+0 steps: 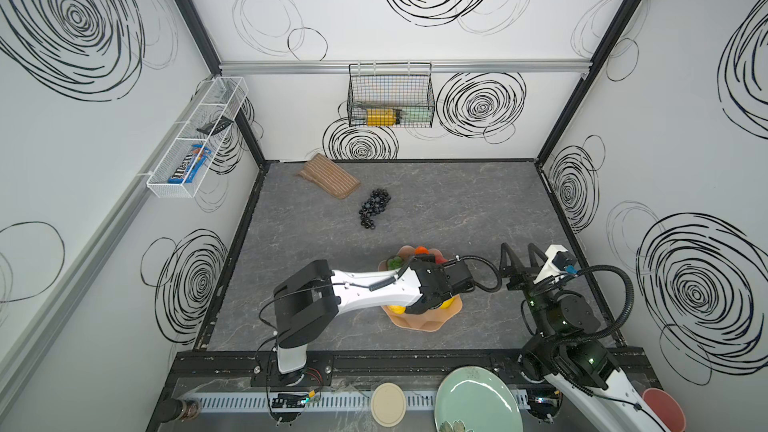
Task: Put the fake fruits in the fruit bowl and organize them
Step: 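Lower the kumquats into the bowl and open the left gripper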
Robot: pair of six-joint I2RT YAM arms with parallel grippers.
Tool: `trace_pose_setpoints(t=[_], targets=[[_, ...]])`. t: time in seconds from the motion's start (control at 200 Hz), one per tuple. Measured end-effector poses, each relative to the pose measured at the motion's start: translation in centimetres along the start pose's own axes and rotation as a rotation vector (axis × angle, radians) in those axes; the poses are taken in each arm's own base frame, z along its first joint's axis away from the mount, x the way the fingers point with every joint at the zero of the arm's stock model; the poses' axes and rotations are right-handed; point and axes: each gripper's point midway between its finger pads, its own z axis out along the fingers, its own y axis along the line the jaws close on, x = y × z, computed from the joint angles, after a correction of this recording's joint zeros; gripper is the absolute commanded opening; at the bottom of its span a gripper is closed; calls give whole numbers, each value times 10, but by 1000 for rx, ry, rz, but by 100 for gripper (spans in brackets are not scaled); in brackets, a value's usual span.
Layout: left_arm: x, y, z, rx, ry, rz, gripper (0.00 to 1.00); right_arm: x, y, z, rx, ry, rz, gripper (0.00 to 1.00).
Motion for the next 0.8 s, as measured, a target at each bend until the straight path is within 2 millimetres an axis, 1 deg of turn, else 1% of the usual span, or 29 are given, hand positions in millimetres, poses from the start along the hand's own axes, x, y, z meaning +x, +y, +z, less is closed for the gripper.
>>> trace_pose_setpoints(t=[0.1,0.225,0.28,0.425,0.495,0.68,0.801], targets=[[0,-5,1,22,2,0,15,0,0,0,0,0,3,84],[-1,-9,1,46,-3,-11,17,0,0,0,-1,1,7,84],[-4,-9,0,57,-13,-22,19,0,0,0,-1,0,8,84],[-9,-14,-2,103,-37,-53,29,0,0,0,-1,1,11,84],[-11,-14,-5,125,-51,-74,31,0,0,0,-2,1,11,84],[-14,-4,-15,173,-102,-164,35,1,1,0,-7,3,12,84],[-16,13,-26,218,-172,-282,37,1,1,0,-9,3,13,84]])
